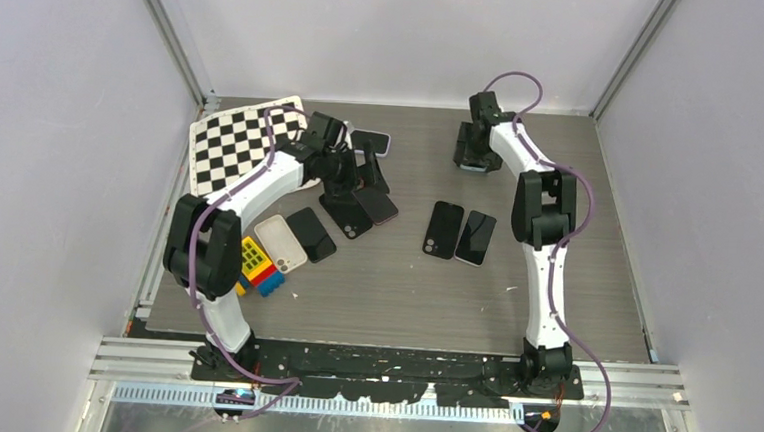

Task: Take the phone out of the phone case
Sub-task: Pick up the phone at the center of the board.

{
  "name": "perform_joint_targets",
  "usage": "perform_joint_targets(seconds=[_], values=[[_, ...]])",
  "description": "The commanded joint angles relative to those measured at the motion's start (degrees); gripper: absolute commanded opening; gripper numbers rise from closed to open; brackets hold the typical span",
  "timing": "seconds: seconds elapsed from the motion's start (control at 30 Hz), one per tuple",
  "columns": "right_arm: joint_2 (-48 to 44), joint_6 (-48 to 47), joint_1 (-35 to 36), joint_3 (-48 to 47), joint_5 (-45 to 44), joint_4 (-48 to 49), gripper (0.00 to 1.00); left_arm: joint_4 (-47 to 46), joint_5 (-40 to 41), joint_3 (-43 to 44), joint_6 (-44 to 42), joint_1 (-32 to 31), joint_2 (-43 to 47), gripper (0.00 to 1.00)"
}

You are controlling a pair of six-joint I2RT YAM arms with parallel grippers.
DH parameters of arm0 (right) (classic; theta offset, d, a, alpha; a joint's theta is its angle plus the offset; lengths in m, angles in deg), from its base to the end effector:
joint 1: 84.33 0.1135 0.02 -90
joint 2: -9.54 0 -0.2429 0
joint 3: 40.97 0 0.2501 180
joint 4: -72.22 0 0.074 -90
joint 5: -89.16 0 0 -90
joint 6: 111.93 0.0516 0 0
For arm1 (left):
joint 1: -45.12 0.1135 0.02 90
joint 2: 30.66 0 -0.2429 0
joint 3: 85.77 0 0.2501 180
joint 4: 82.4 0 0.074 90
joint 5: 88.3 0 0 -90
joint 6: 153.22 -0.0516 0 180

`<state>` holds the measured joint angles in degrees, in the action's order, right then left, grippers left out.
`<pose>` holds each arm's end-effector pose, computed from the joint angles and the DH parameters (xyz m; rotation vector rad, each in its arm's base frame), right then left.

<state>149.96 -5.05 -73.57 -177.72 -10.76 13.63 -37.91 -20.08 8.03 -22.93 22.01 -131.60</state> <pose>0.5075 0.0874 0.1418 0.1967 2.6240 -0.0665 0.3511 -0.1707 0.2253 -0.2179 2.6164 -0.9078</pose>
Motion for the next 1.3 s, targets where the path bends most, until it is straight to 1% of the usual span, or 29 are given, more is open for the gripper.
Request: perform_joint_targets(seconds=[0.0,0.1,0.17,0.23,0.27,0.3,0.33,0.4,0.47,0.6,0.73,0.8,0.83,0.87,0.9,0.97,1.03,1.1,1.17,1.27], values=[[-8.4,-0.1,0.8,9.7,-5.8,-1.7,0.5,-2.8,-2.9,1.1,2.6,0.3,-0.7,1.0],[-15.7,3.6,2.0,19.8,-5.1,-0.6,0.5,-6.2,-3.7,-1.5,5.1,0.3,-0.4,1.0],[-18.7,5.8,2.3,25.7,-4.2,1.0,0.54,-7.0,-3.7,-2.8,6.2,0.3,-0.2,1.0],[-20.4,6.8,2.4,30.0,-3.1,3.4,0.65,-7.5,-3.9,-3.3,6.8,0.3,-0.1,1.0],[-20.5,6.7,2.4,30.8,-3.0,4.2,0.78,-7.6,-3.9,-3.4,6.8,0.4,0.0,1.0],[-20.3,6.3,2.4,31.4,-2.9,4.4,0.85,-7.6,-3.9,-3.3,6.9,0.3,0.0,1.0],[-20.1,5.9,2.4,31.4,-3.0,4.5,0.94,-7.6,-3.8,-3.4,6.9,0.3,0.1,1.0],[-18.8,4.7,2.3,30.6,-3.8,4.9,0.98,-7.6,-3.7,-3.4,6.9,0.3,0.5,1.0],[-16.7,3.9,1.7,27.6,-4.2,4.6,0.99,-7.6,-3.6,-3.6,6.9,0.3,1.0,1.0],[-10.8,3.8,-0.1,21.8,-3.4,3.2,1.0,-7.6,-3.0,-5.1,7.1,0.3,2.6,1.0],[-7.6,4.8,-1.9,18.5,-0.3,2.8,0.99,-7.5,-2.0,-6.3,6.8,0.3,4.3,1.0],[-6.7,5.5,-2.4,17.7,1.0,2.6,0.95,-7.4,-1.7,-6.5,6.5,0.3,5.0,1.0],[-6.4,5.8,-2.6,17.4,1.4,2.4,0.86,-7.3,-1.5,-6.6,6.2,0.3,5.2,1.0],[-5.9,6.3,-2.8,16.9,1.8,2.2,0.81,-7.1,-1.0,-6.5,5.9,0.4,5.7,1.0],[-5.8,6.6,-2.8,16.6,1.8,2.1,0.65,-6.6,-0.4,-6.4,5.6,0.3,6.0,1.0],[-5.7,7.5,-2.8,16.5,1.1,2.2,0.47,-6.0,1.0,-6.5,5.0,0.3,6.9,1.0],[-6.7,8.0,-2.8,17.5,0.6,3.4,0.41,-5.7,2.3,-6.7,4.5,0.3,7.8,1.0],[-9.7,8.3,-2.9,19.2,0.7,5.9,0.38,-5.7,3.2,-6.7,4.2,0.4,8.6,1.0],[-13.0,8.6,-3.0,21.1,1.5,9.3,0.38,-6.1,2.7,-6.7,3.4,0.3,9.1,1.0],[-17.6,9.5,-3.4,23.3,6.4,15.2,0.38,-6.9,2.6,-6.6,2.7,0.3,10.2,1.0]])
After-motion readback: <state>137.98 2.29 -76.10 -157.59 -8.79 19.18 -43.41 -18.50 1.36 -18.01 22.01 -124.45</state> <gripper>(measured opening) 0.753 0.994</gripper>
